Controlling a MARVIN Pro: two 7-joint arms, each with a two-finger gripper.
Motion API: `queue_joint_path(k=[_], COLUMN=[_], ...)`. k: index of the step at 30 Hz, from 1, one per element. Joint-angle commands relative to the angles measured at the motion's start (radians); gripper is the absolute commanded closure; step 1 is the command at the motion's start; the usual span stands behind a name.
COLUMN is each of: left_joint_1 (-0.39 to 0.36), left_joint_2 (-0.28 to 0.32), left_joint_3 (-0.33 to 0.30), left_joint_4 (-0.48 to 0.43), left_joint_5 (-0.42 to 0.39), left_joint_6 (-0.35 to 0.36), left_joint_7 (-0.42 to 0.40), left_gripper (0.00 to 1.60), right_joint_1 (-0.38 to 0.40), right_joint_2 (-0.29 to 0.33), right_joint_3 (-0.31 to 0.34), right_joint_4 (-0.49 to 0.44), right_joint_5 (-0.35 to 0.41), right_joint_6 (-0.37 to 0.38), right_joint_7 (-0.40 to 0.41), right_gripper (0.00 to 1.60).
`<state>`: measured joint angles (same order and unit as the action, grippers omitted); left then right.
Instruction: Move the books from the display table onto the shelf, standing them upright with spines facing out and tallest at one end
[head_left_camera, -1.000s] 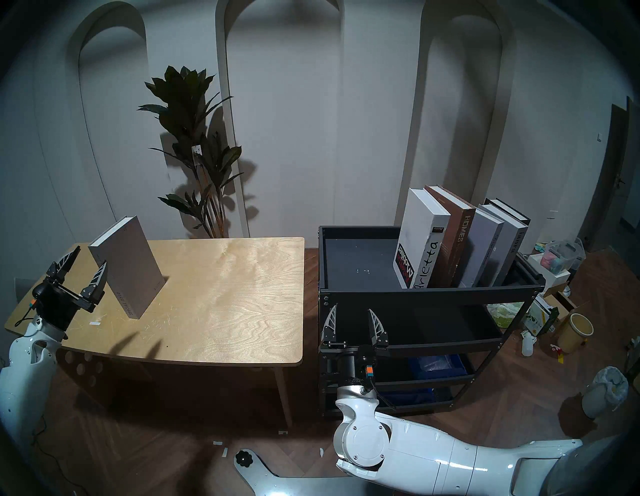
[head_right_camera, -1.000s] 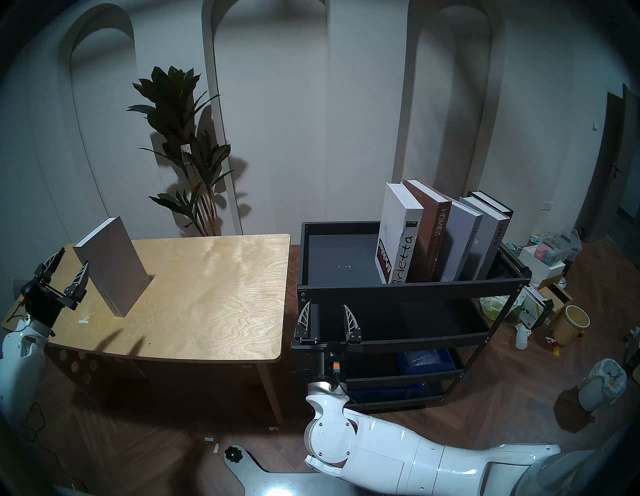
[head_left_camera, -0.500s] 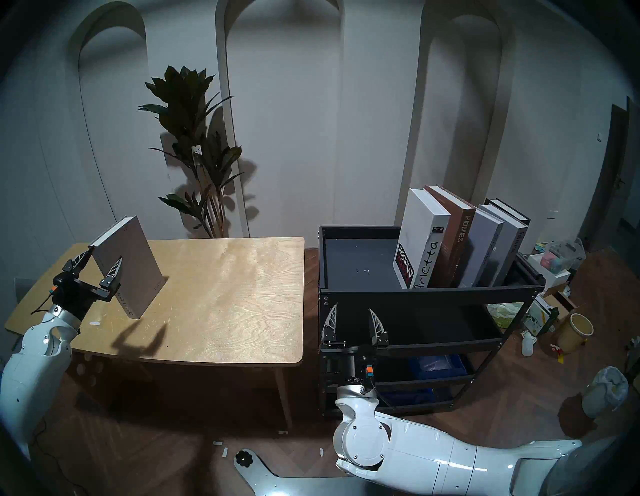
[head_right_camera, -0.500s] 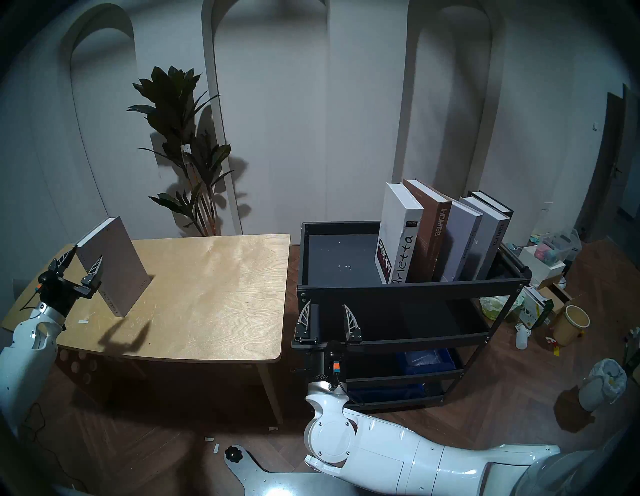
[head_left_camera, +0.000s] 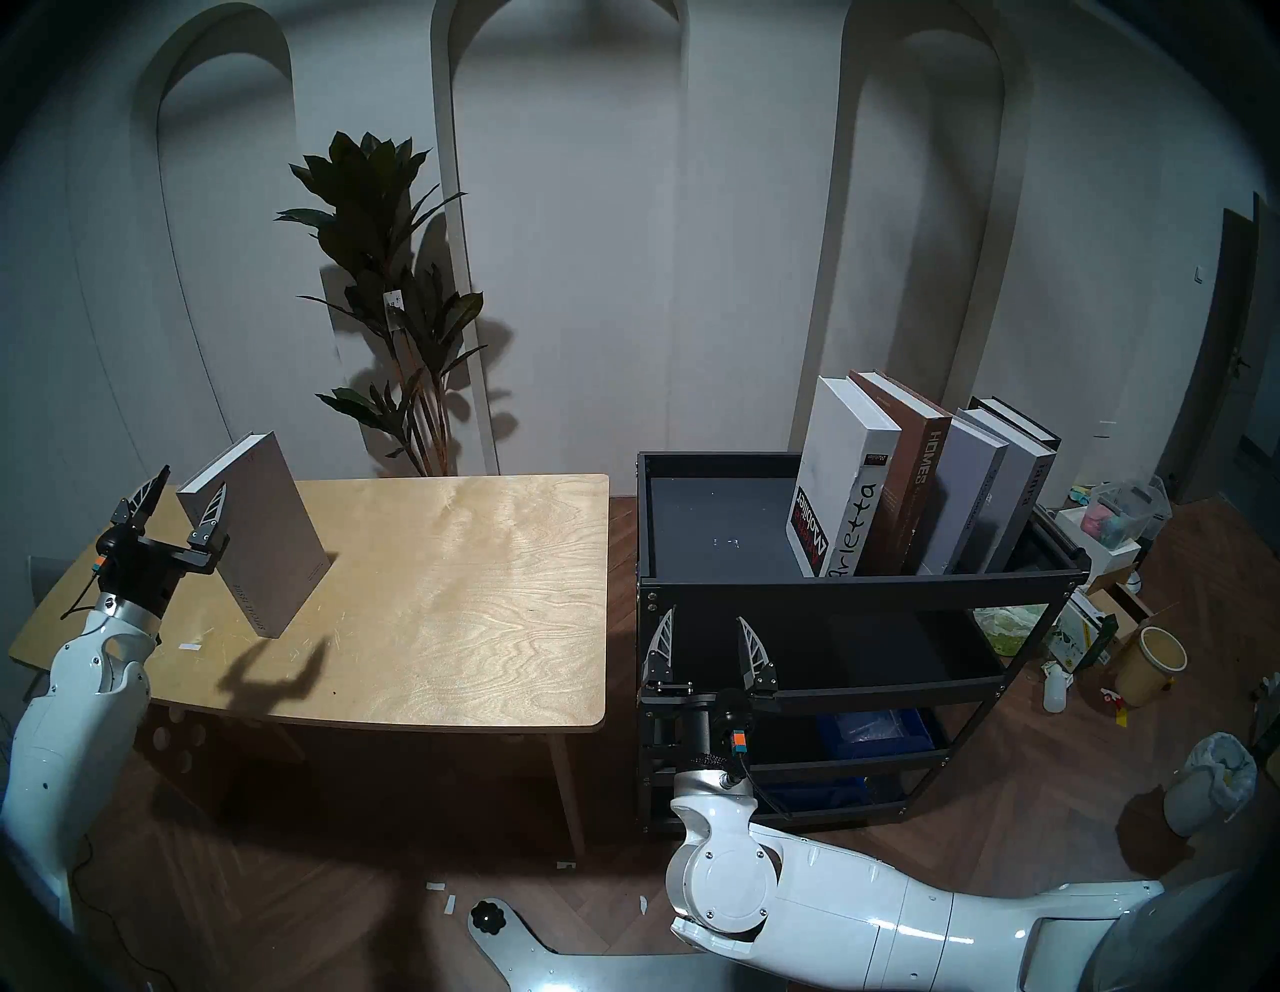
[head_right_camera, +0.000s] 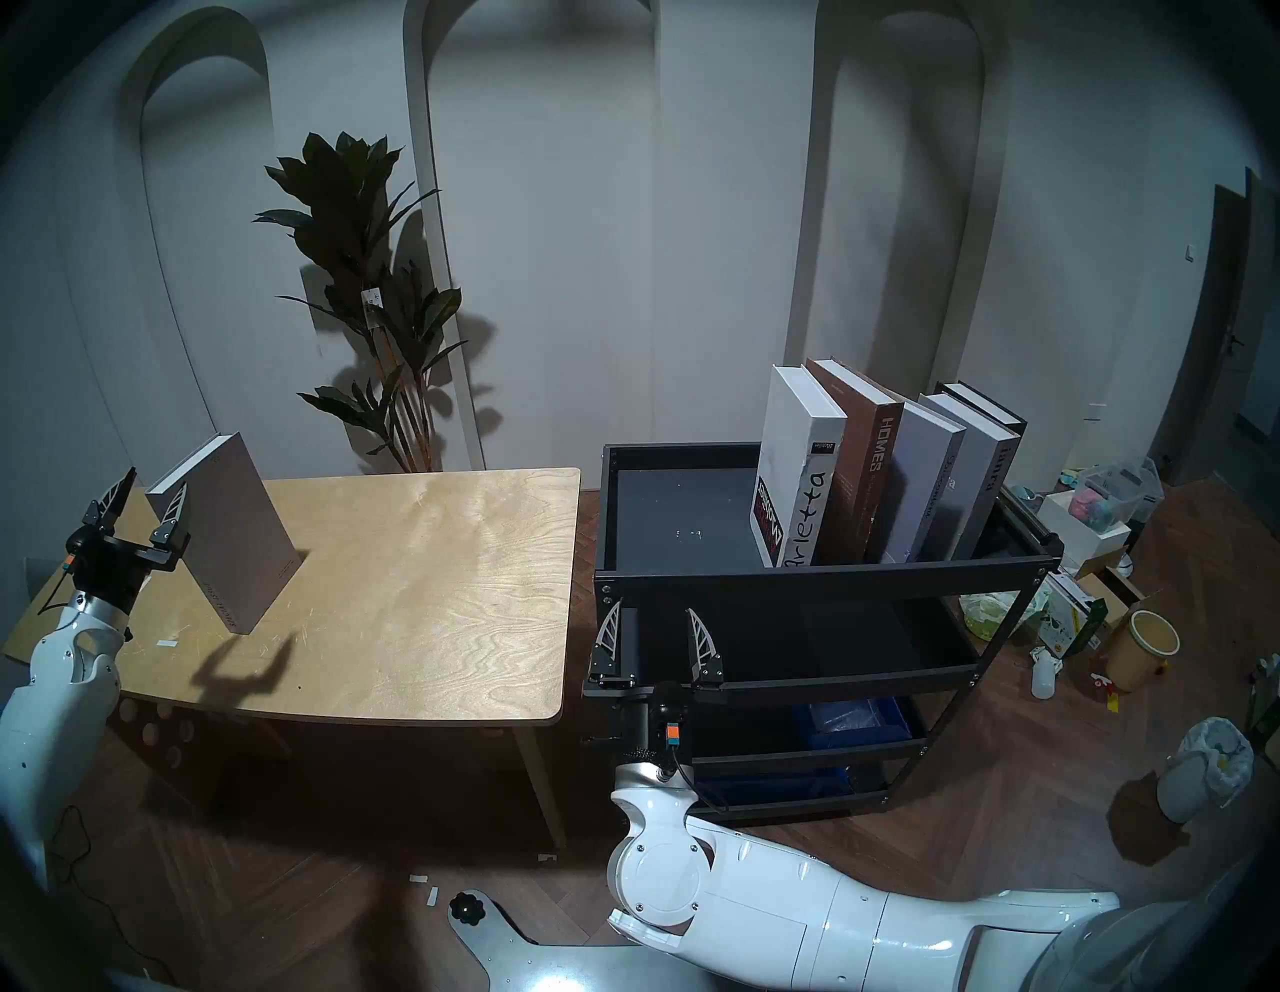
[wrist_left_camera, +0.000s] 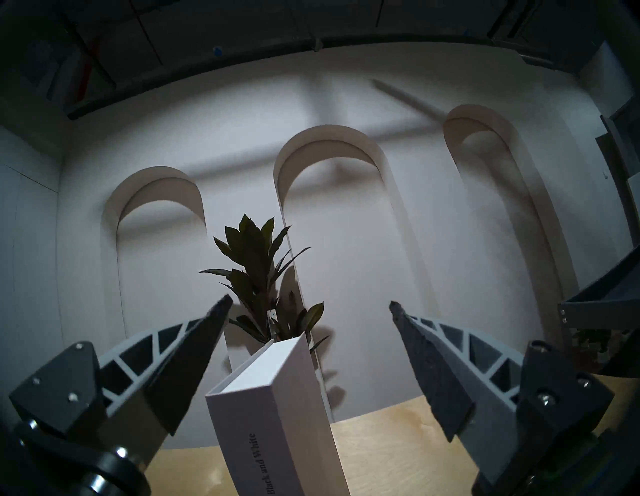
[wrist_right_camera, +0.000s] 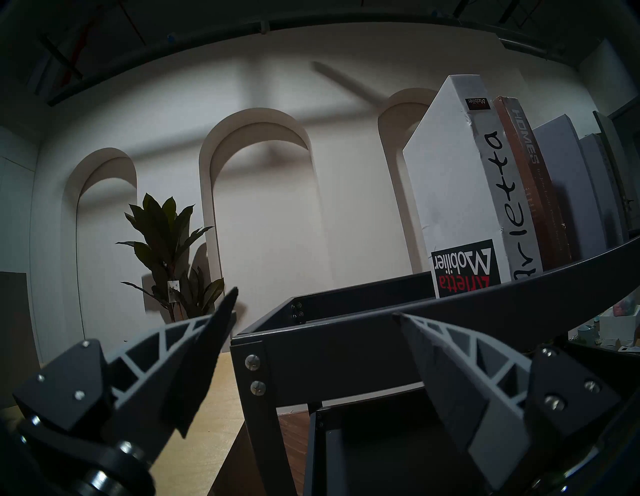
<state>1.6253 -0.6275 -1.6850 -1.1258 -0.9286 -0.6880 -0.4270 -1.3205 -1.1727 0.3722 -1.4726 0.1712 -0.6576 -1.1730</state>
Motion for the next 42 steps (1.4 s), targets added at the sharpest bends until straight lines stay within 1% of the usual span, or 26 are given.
queue_joint_path(k=[1,5,6,10,16,17,20,28,38,41,42], left_joint_1=[-0.085,-0.13,-0.127,-0.178,-0.239,-0.239,-0.265,-0.324,-0.376,-0.397,-0.416], left_joint_2=[0.025,0.046,0.052,0.052,0.031,0.031,0.015,0.0,0.01,0.007,0.003], left_joint_3=[-0.025,-0.014,-0.015,0.001,0.034,0.034,0.059,0.095,0.107,0.112,0.119], left_joint_4=[0.041,0.09,0.09,0.136,0.198,0.198,0.221,0.271,0.316,0.344,0.369], left_joint_5=[-0.074,-0.099,-0.105,-0.112,-0.132,-0.132,-0.135,-0.128,-0.128,-0.125,-0.121], left_joint_6=[0.009,0.04,0.047,0.069,0.09,0.09,0.089,0.091,0.091,0.089,0.088], left_joint_7=[-0.07,-0.122,-0.124,-0.17,-0.256,-0.256,-0.31,-0.345,-0.36,-0.373,-0.384], left_gripper=[0.0,0.0,0.0,0.0,0.0,0.0,0.0,0.0,0.0,0.0,0.0], right_joint_1=[-0.001,-0.002,-0.002,-0.003,-0.005,-0.005,-0.006,-0.008,-0.01,-0.01,-0.011], right_joint_2=[-0.011,-0.011,-0.012,-0.012,-0.014,-0.014,-0.014,-0.015,-0.016,-0.016,-0.016], right_joint_3=[0.006,0.008,0.008,0.01,0.012,0.012,0.014,0.016,0.018,0.019,0.02], right_joint_4=[-0.01,-0.009,-0.009,-0.009,-0.009,-0.009,-0.009,-0.008,-0.008,-0.008,-0.008], right_joint_5=[-0.009,-0.009,-0.009,-0.01,-0.014,-0.014,-0.016,-0.017,-0.017,-0.018,-0.019], right_joint_6=[-0.002,-0.001,-0.001,-0.001,-0.001,-0.001,-0.001,-0.001,-0.001,-0.001,0.0], right_joint_7=[-0.013,-0.012,-0.012,-0.012,-0.013,-0.013,-0.013,-0.012,-0.009,-0.009,-0.009], right_gripper=[0.0,0.0,0.0,0.0,0.0,0.0,0.0,0.0,0.0,0.0,0.0])
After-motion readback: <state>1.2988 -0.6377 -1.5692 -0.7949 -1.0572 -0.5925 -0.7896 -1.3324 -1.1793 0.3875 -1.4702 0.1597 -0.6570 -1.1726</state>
